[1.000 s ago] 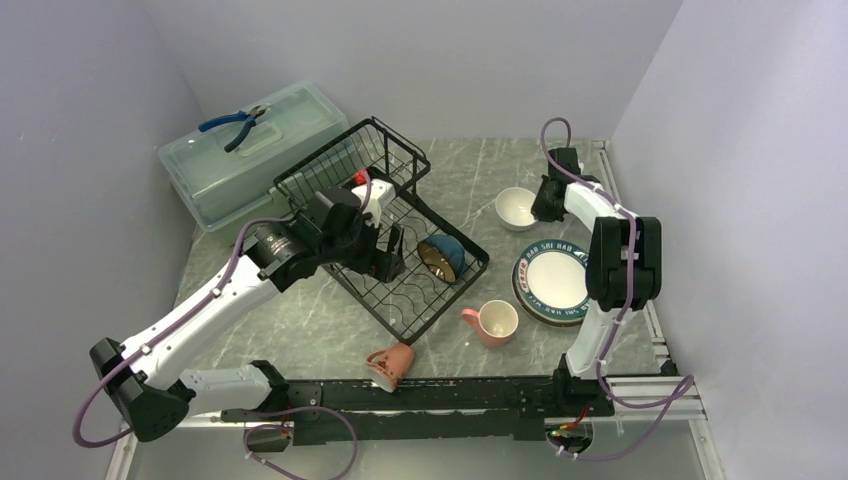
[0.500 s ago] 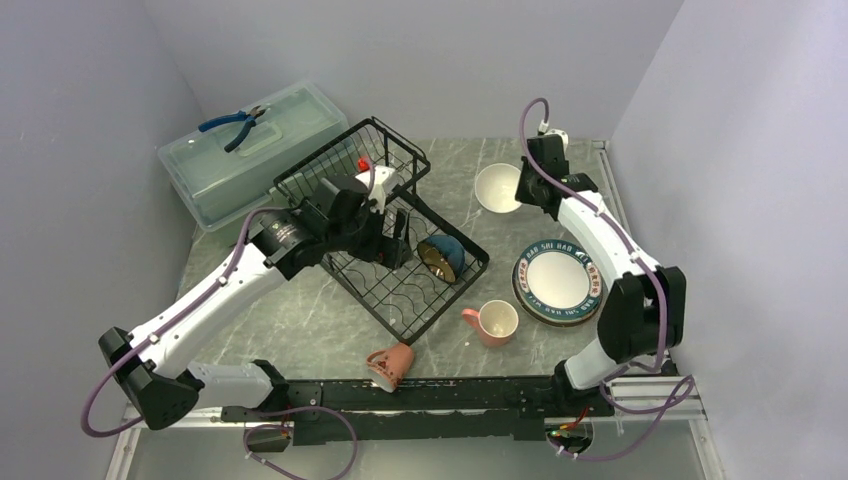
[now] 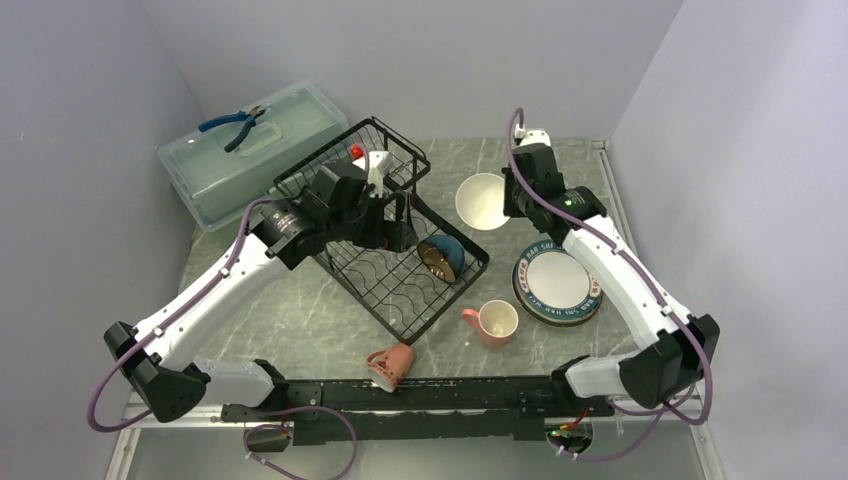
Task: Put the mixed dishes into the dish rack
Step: Pick up the bowl from the center of the board, then insert the bowl into the dish rack.
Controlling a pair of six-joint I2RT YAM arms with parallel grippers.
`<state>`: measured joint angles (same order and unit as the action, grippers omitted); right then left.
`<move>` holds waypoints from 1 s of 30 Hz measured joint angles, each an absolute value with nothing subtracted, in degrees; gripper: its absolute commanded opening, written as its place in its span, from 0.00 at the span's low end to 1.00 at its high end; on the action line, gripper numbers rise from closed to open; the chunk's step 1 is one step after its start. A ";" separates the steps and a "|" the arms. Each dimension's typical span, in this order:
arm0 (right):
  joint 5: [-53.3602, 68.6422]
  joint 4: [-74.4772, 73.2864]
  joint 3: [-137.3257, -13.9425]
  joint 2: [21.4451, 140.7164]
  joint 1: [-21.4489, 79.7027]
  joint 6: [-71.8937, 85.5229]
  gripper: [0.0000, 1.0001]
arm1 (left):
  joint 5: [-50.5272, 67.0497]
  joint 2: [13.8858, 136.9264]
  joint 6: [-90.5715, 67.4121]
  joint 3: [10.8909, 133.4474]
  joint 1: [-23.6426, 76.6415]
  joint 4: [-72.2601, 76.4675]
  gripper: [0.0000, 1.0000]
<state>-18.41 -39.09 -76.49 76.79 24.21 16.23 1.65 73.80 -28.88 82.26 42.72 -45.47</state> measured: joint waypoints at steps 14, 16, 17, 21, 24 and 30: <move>-20.67 -51.00 -83.40 75.05 41.01 15.66 0.00 | 2.74 73.97 -32.69 83.94 40.66 -45.01 1.00; -21.10 -52.75 -84.44 75.77 42.87 15.73 0.00 | 3.20 74.00 -32.71 83.94 40.51 -44.97 1.00; -21.30 -53.52 -85.19 76.31 43.83 15.84 0.00 | 3.38 74.04 -32.73 83.94 40.45 -44.95 0.99; -22.31 -54.78 -88.03 78.83 47.18 16.16 0.00 | 4.14 74.30 -32.73 84.03 40.27 -44.88 0.99; -22.65 -55.92 -90.56 80.71 50.06 16.56 0.00 | 4.47 74.87 -32.67 84.05 40.16 -44.93 0.97; -24.47 -57.58 -95.55 83.74 55.00 17.02 0.00 | 4.69 76.58 -32.40 84.25 40.05 -45.39 0.89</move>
<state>-24.47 -57.58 -95.55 83.74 55.00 17.02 4.69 76.58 -32.40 84.25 40.05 -45.39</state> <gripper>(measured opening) 0.031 0.927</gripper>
